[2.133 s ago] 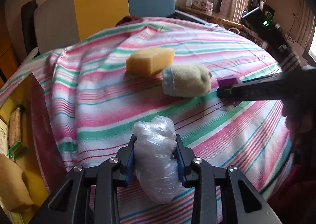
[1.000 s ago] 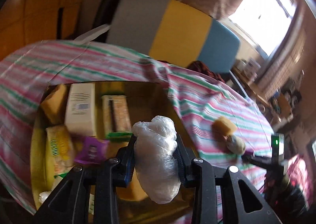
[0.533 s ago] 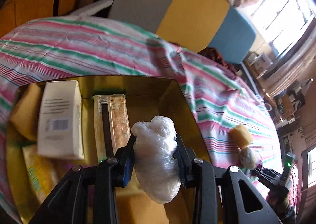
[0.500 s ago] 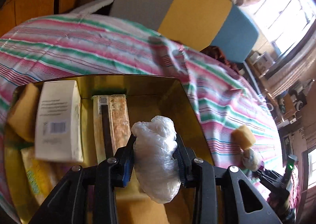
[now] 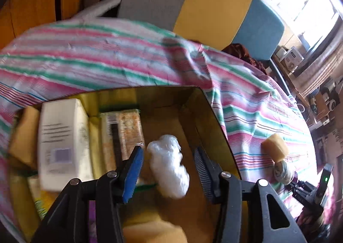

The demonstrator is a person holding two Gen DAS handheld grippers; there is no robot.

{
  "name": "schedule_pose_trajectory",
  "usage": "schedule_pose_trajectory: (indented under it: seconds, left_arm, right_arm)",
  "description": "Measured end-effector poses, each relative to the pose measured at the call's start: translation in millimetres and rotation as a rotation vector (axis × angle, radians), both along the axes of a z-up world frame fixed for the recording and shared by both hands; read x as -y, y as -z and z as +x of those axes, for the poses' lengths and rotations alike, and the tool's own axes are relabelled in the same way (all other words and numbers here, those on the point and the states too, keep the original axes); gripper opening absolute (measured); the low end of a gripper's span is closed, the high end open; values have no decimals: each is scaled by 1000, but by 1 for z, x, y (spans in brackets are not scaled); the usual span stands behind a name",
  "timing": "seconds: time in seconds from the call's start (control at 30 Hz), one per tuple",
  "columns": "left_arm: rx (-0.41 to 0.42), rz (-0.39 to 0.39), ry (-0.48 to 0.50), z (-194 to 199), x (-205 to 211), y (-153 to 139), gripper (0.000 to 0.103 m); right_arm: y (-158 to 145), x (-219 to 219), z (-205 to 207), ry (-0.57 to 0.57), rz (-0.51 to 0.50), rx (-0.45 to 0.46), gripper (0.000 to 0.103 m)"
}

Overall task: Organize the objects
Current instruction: 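Carry the plastic bundle into the gold tray and open the left gripper, then carry the purple packet into the gold tray and open the right gripper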

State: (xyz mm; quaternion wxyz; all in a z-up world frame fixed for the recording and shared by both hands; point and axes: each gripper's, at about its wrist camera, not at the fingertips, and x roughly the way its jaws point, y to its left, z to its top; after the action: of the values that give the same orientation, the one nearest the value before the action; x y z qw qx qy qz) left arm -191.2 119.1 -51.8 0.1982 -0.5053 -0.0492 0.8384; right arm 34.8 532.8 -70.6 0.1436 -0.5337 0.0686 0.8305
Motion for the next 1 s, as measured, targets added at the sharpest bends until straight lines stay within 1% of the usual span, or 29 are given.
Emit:
schedule_pose_trajectory:
  seconds: [0.17,0.23,0.33,0.47,0.67,0.83,1.0]
  left_arm:
    - [-183,-61,17,50,7,-30,50]
    - [-235,-68,20,70,11,-38,50]
    - [-273,-78,16,90,15,-45,50]
    - [-298,-98,16,112,20,-48,50]
    - [-322,-126,22,134,27,-49,50]
    - [-321,-126,21,144,35,-48,50]
    - [-315,-124,26,151,41,-45,50]
  right_arm:
    - [0,0,0,-3,9,0,40]
    - [0,-1,-1,0,6,1,40]
    - [0,-1,-1,4,6,-2,39]
    - [0,-1,0,6,8,-7,39]
    - [0,1,1,7,21,-13,39]
    - [0,3,1,14,30,-14,39]
    - [-1,10,2,45,53,-3,36]
